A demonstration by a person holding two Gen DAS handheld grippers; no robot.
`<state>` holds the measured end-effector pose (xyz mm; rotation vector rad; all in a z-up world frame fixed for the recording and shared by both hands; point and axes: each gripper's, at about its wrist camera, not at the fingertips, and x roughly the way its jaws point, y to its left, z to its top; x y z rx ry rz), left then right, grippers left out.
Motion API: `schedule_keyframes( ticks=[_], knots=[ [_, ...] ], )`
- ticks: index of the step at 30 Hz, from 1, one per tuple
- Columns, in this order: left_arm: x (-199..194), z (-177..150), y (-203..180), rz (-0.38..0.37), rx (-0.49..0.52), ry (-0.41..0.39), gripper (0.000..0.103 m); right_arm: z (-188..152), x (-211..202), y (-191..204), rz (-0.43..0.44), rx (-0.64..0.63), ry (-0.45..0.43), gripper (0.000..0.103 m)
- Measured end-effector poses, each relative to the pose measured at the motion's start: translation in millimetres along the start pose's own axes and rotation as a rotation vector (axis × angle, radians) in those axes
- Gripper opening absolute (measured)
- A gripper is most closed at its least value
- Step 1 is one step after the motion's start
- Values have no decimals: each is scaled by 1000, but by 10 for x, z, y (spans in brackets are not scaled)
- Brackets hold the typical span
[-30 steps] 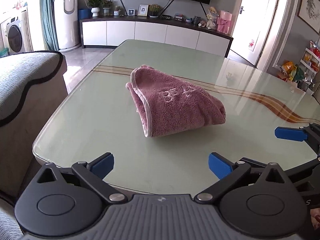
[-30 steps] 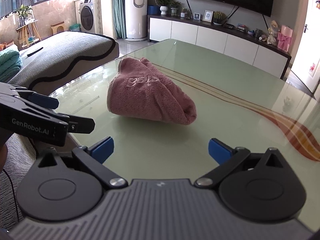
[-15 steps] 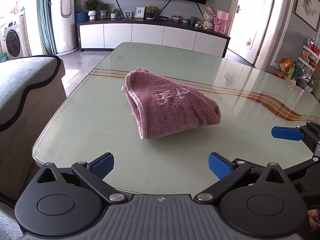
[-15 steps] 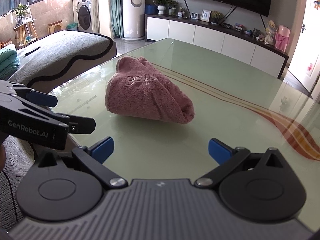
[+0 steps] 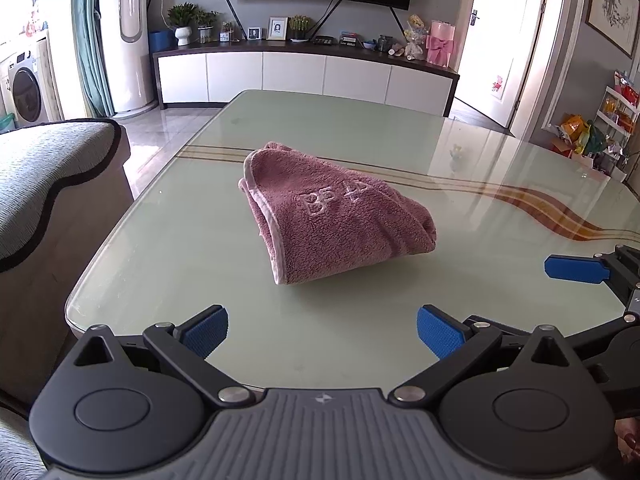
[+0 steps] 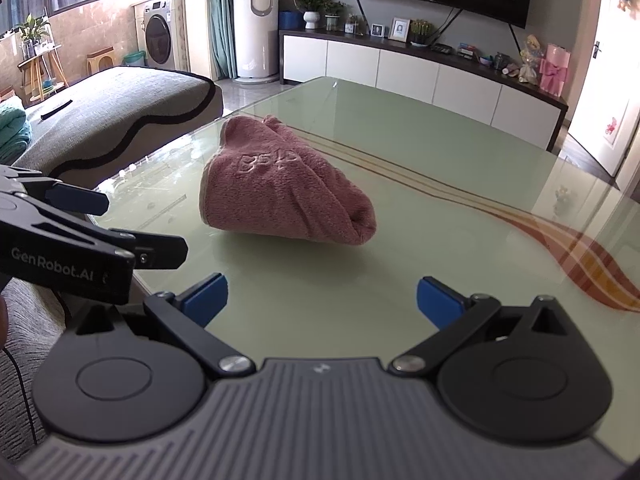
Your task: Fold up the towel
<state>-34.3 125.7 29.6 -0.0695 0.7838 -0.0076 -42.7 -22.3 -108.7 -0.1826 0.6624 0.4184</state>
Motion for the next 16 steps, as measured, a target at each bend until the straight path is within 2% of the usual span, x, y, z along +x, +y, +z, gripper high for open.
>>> schedule_keyframes(
  ticks=[7, 13, 16],
  knots=[
    [-11, 2, -10, 15, 9, 2, 102, -8, -2, -7, -2, -2, 1, 103],
    [-49, -6, -26, 18, 5, -31, 100, -21, -7, -25, 0, 7, 4, 103],
    [-45, 1, -42, 28, 0, -14, 100, -25, -15, -35, 3, 16, 5, 103]
  ],
)
